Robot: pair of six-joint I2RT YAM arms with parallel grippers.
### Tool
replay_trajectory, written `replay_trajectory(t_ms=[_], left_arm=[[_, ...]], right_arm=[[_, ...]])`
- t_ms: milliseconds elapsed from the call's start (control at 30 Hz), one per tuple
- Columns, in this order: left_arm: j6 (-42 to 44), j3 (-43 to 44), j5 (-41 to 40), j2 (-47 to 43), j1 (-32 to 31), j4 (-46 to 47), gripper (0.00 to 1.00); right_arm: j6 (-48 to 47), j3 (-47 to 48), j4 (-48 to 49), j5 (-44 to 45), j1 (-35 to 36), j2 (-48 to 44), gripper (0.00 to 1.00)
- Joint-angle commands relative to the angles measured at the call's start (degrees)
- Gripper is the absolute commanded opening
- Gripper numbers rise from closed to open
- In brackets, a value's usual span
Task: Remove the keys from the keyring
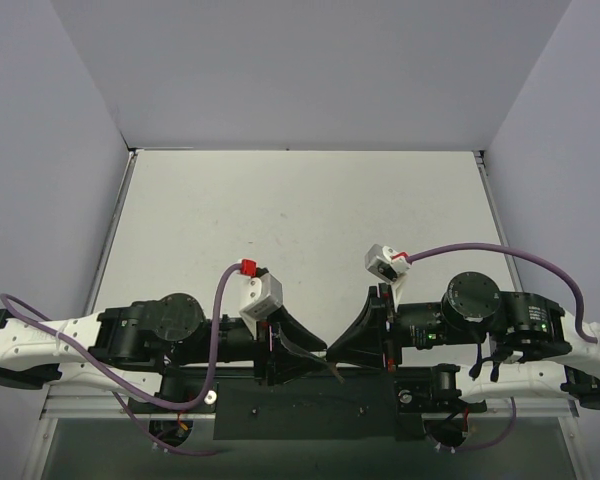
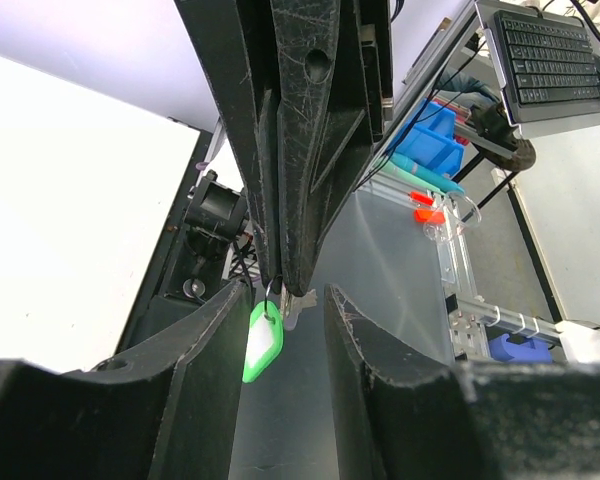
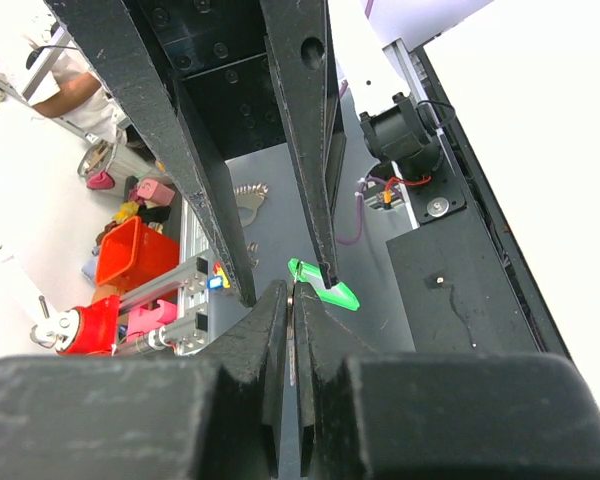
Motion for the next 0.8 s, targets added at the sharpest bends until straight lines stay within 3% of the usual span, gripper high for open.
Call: replay_trajectory(t_ms=[0, 133, 333, 467, 533, 767], left_arm=[[-0.37, 0.79, -0.25, 0.17, -0.22, 0.15, 0.45], [-0.37, 1.23, -0.34, 0.61, -0.31, -0.73, 0.44], [-0.54, 1.06, -0.51, 0.53, -0.22, -0.38, 0.31], [-0.54, 1.23, -0.77, 0.79, -0.22, -0.82, 0.13], [-0.8, 1.23, -1.12, 0.79, -0.22, -0.9, 0.0], [-1.6, 0.97, -2.7, 1.75, -0.22, 0.59, 0.0]], right_arm=[[-0.51, 1.93, 1.66, 1.06, -0.23, -0.62, 0.0], [-0.6, 2.11, 1.66, 1.06, -0.15, -0.71, 0.0], [-0.51, 2.11, 1.74, 1.06, -0.15, -0.62, 0.0], [-0.51, 1.93, 1.66, 1.06, -0.15, -0.71, 0.0], [-0.51, 1.75, 1.74, 1.15, -0.15, -0.79, 0.0], [0.19, 0.88, 1.74, 5.97, -0.15, -1.94, 0.0]])
